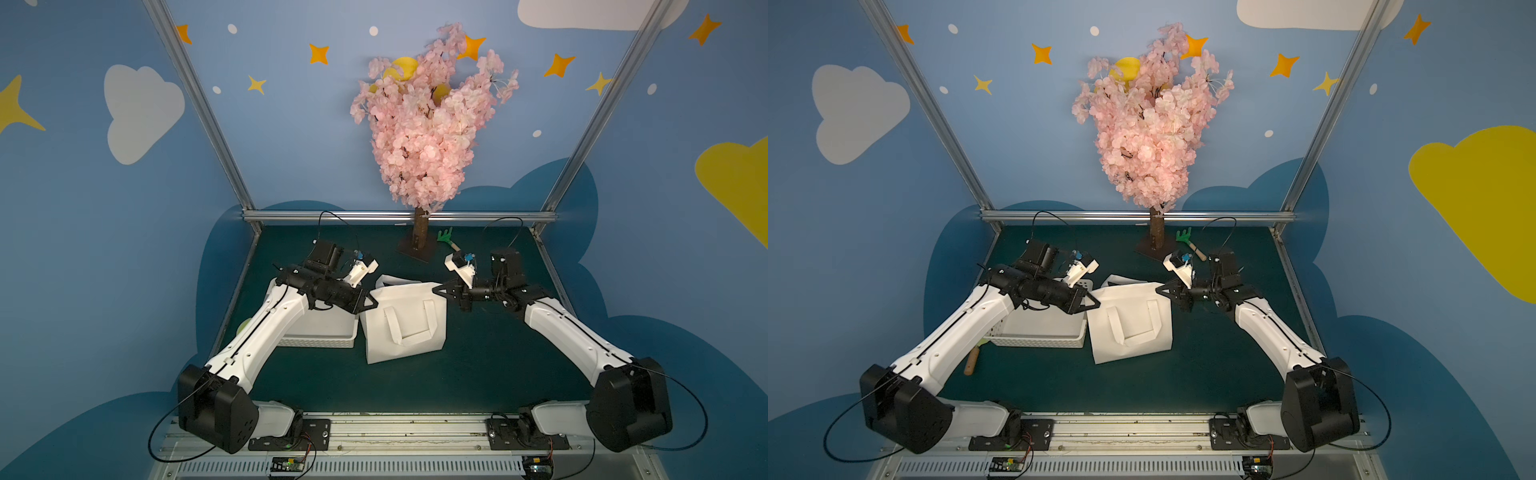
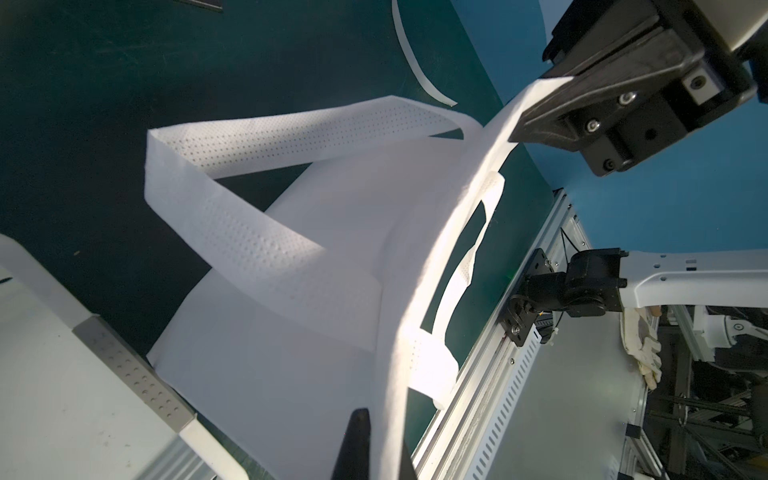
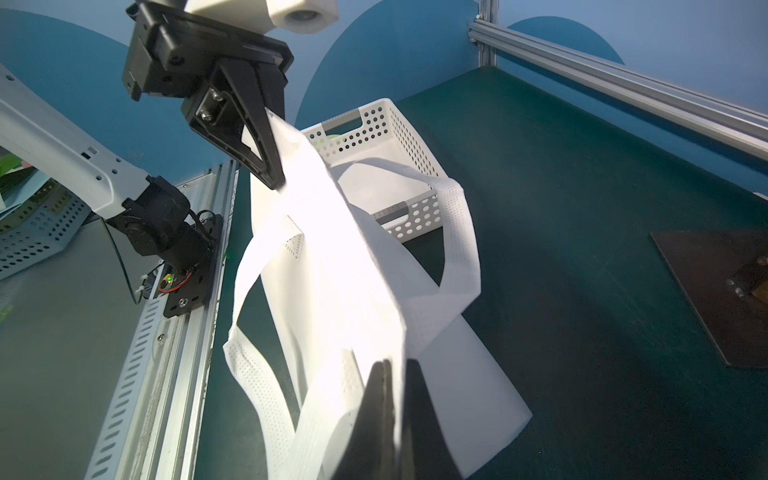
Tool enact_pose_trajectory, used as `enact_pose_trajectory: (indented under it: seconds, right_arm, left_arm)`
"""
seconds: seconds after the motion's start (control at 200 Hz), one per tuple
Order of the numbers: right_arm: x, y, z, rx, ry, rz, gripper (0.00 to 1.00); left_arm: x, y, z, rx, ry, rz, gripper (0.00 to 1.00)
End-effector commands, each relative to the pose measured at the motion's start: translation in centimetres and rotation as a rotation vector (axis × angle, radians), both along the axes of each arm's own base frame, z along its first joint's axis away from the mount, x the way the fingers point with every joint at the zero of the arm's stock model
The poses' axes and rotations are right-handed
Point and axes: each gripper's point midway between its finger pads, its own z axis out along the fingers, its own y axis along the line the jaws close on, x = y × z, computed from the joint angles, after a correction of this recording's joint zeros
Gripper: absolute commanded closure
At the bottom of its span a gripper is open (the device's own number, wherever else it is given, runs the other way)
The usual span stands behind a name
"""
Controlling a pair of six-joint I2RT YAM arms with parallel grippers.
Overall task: Place the ice pack in the delivery bag
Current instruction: Seal the delivery bag at the center of the board, then reset both arms
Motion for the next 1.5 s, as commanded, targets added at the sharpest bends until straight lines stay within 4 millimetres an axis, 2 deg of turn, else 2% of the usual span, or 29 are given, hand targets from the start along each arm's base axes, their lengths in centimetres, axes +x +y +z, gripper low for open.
enact_pose_trajectory:
  seconds: [0.0, 0.075, 0.165, 0.401, 0.461, 0.466, 0.476, 0.491, 0.581, 0.651, 0.736, 0.791, 0.841, 0.961, 0.991, 1.066, 1.157, 1.172, 1.217, 1.372, 1.497]
  right_arm:
    - [-0.1, -0.4, -1.1, -0.031, 0.038, -0.031, 0.9]
    - [0.0, -0.6, -0.9, -0.03, 0.04, -0.041, 0.81]
    - [0.1, -1.0, -0.6, -0.035, 0.023, -0.06, 0.58]
    - [0.0, -1.6, 0.7, -0.017, 0.032, -0.104, 0.38]
    - [0.2, -2.0, 1.0, -0.018, 0.016, -0.14, 0.26]
    - [0.3, -2.1, 1.0, -0.019, 0.014, -0.145, 0.24]
    - [0.4, -2.2, 1.0, -0.019, 0.012, -0.154, 0.1]
    - [0.4, -2.4, 1.0, -0.021, 0.01, -0.167, 0.03]
    - [0.9, -3.7, 1.9, -0.024, -0.023, -0.254, 0.01]
    - [1.4, -5.0, 2.5, -0.038, -0.054, -0.343, 0.01]
    - [1.9, -7.0, 3.1, -0.055, -0.095, -0.465, 0.01]
    - [2.3, -8.5, 3.3, -0.068, -0.117, -0.547, 0.02]
    - [2.6, -10.0, 3.3, -0.082, -0.132, -0.631, 0.01]
    - [3.5, -13.8, 2.0, -0.141, -0.129, -0.836, 0.01]
    - [3.6, -14.6, 1.6, -0.154, -0.124, -0.878, 0.01]
    - [3.8, -16.1, 0.4, -0.185, -0.115, -0.953, 0.01]
    - [4.5, -18.5, -0.7, -0.205, -0.108, -1.092, 0.01]
    - [4.4, -18.9, -1.9, -0.22, -0.089, -1.11, 0.01]
    - [4.6, -19.9, -3.4, -0.235, -0.069, -1.166, 0.01]
    - [5.6, -22.7, -7.5, -0.29, -0.083, -1.329, 0.01]
    - [6.3, -24.6, -10.2, -0.425, -0.068, -1.402, 0.01]
  left_arm:
    - [-0.3, 0.2, 1.1, -0.025, -0.021, 0.002, 0.5]
    - [-0.3, 0.2, 1.8, -0.038, -0.039, 0.006, 0.39]
    - [-0.5, 0.2, 2.9, -0.061, -0.07, 0.009, 0.34]
    - [-0.9, 0.4, 5.4, -0.116, -0.12, 0.043, 0.31]
    - [-0.4, 1.0, 5.9, -0.099, -0.148, 0.082, 0.3]
    - [-0.3, 1.0, 5.9, -0.099, -0.149, 0.085, 0.3]
    - [-0.3, 1.1, 6.0, -0.096, -0.154, 0.091, 0.3]
    - [-0.1, 1.2, 6.2, -0.093, -0.166, 0.099, 0.3]
    - [1.3, 2.4, 7.6, -0.076, -0.24, 0.195, 0.29]
    - [2.7, 3.8, 9.0, -0.06, -0.323, 0.295, 0.21]
    - [4.6, 6.6, 10.2, -0.017, -0.425, 0.467, 0.09]
    - [5.6, 8.6, 10.3, 0.015, -0.473, 0.569, 0.08]
    - [6.4, 10.6, 9.5, 0.064, -0.48, 0.674, 0.0]
    - [7.5, 13.8, 6.3, 0.171, -0.456, 0.805, 0.0]
    - [7.6, 14.1, 5.6, 0.174, -0.447, 0.818, 0.0]
    - [7.6, 13.5, 4.1, 0.133, -0.409, 0.787, 0.0]
    - [7.7, 14.8, 1.8, 0.185, -0.395, 0.851, 0.0]
    - [7.8, 15.3, 1.4, 0.202, -0.4, 0.868, 0.0]
    - [7.9, 16.8, 0.1, 0.262, -0.426, 0.92, 0.0]
    - [8.2, 21.4, -4.7, 0.414, -0.531, 1.058, 0.0]
    - [8.5, 22.6, -8.7, 0.489, -0.555, 1.05, 0.0]
